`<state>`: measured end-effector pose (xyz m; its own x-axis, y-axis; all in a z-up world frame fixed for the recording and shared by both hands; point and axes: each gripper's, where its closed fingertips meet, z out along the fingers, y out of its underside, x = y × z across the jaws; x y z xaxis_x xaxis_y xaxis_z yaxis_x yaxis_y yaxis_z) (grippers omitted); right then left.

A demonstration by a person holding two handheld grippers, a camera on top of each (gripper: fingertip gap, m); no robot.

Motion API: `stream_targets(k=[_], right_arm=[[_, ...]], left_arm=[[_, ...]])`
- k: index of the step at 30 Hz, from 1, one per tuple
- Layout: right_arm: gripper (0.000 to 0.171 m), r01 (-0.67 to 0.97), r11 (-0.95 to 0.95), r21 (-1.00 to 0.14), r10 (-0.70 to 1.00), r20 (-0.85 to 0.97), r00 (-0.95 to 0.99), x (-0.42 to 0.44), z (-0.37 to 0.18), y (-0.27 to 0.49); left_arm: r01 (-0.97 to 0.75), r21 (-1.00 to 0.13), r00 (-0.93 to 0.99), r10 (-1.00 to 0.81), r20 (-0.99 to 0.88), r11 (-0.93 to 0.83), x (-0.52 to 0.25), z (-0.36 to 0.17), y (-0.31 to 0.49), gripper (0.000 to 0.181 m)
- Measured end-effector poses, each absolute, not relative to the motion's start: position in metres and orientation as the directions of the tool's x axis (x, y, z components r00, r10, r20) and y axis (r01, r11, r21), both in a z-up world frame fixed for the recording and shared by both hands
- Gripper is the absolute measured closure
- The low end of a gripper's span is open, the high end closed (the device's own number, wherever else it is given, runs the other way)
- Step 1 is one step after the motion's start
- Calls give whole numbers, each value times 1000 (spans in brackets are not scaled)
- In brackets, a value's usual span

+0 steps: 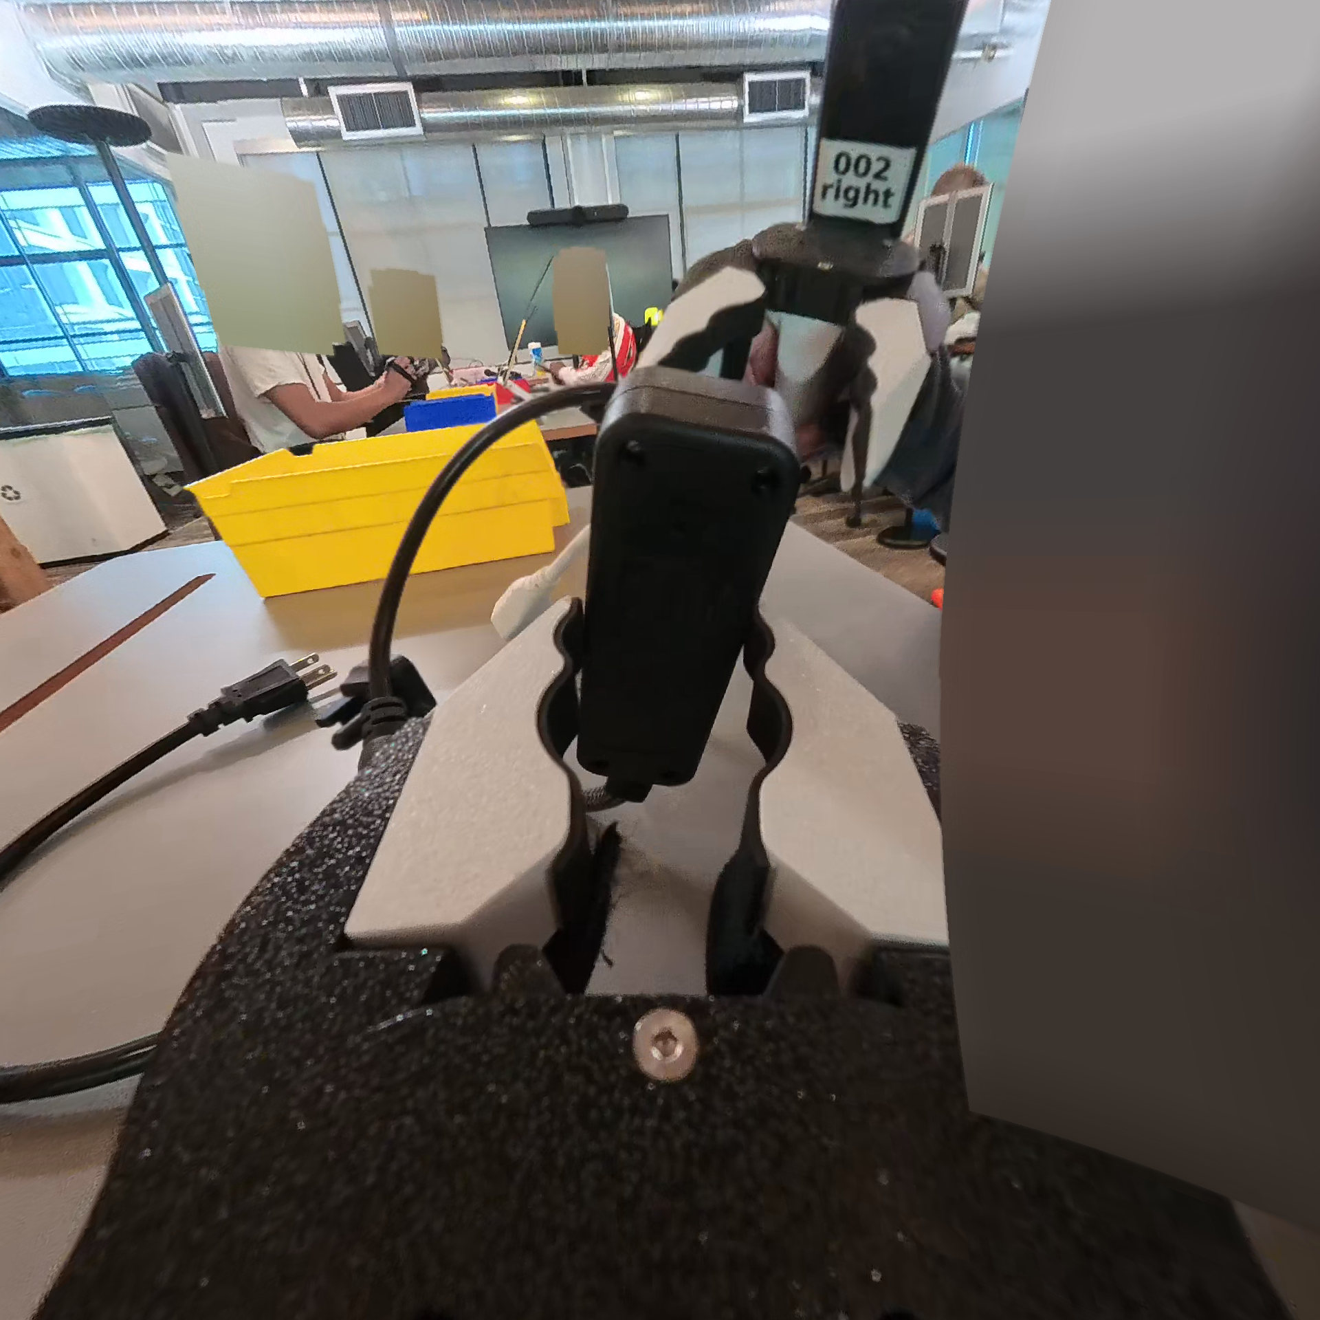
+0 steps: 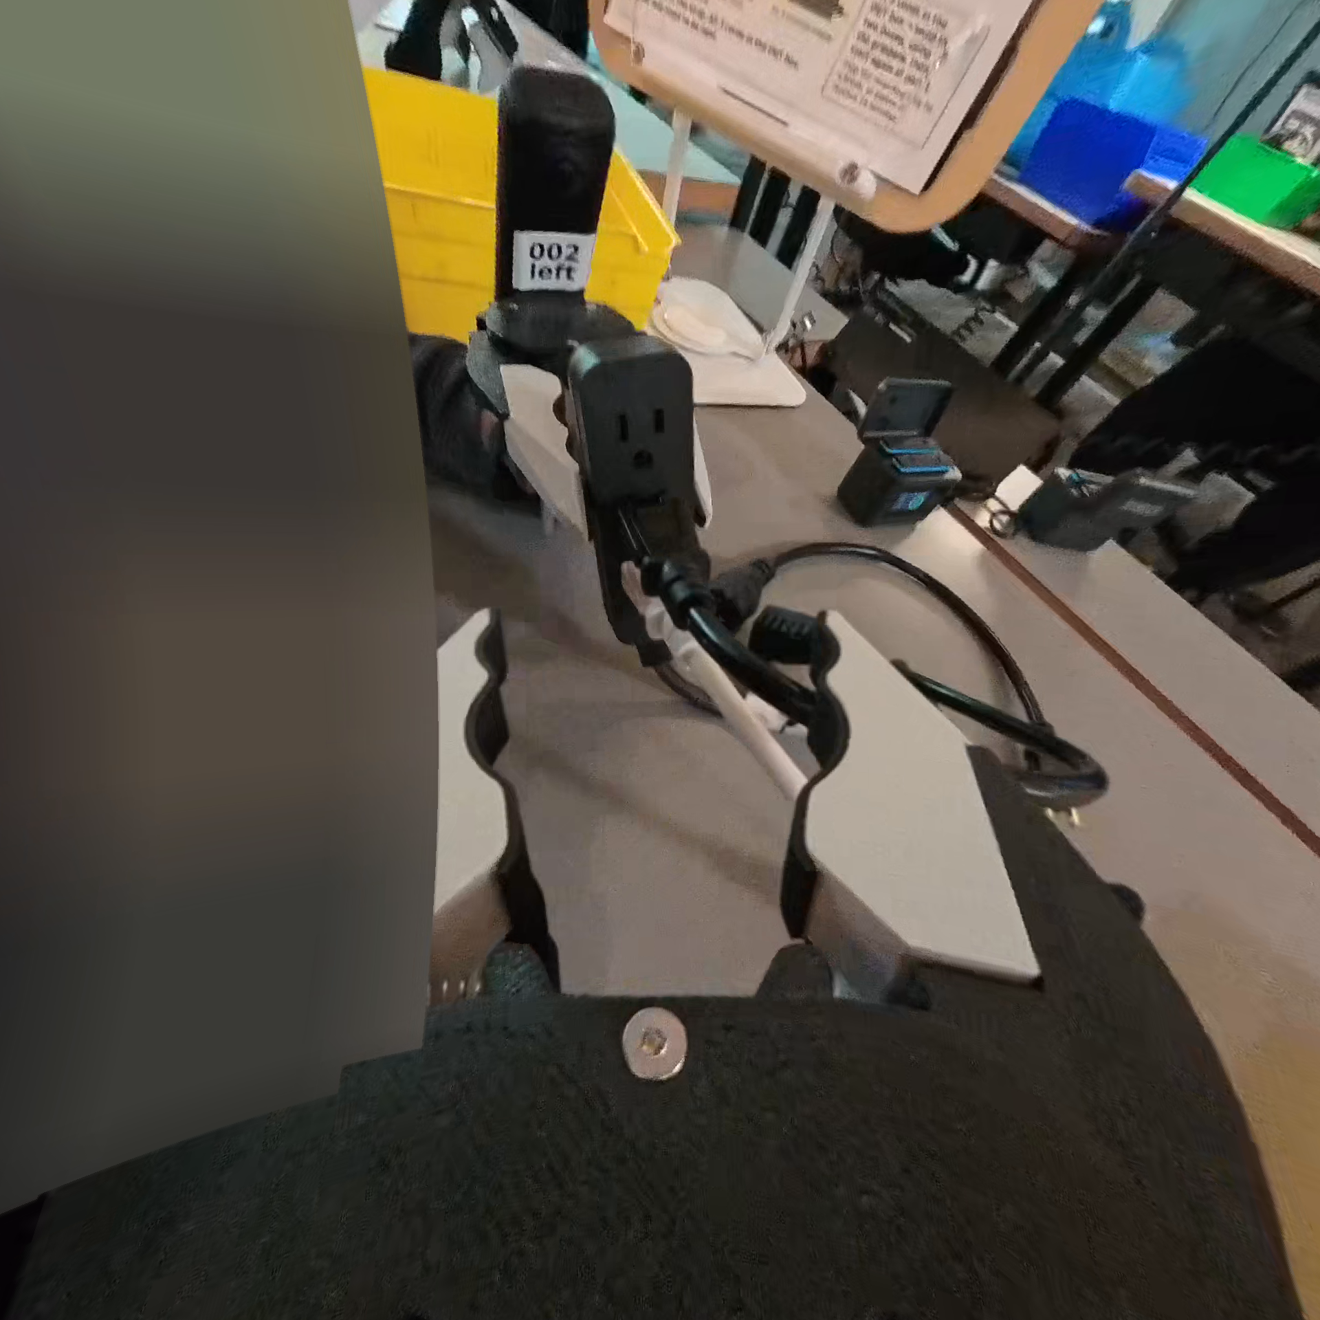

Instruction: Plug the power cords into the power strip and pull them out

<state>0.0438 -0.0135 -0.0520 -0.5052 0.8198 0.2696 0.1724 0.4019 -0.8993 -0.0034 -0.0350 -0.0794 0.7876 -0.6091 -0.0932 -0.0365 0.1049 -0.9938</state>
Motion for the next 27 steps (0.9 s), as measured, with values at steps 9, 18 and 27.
stream_targets(k=[9,18,27], right_arm=[[84,169,159,-973,971,123,-204,50,-29,53],[116,198,-2,-980,926,-76,-369,20,-50,12],[136,62,-129,-990,858,-143,-493,-7,-39,-14]], left_arm=[[196,-977,795,-598,105,88,-27,-65,-32,139],[227,-971,781,-609,138,71,-28,-64,-32,138],[250,-967,775,-610,165,55,-30,-65,-32,139]])
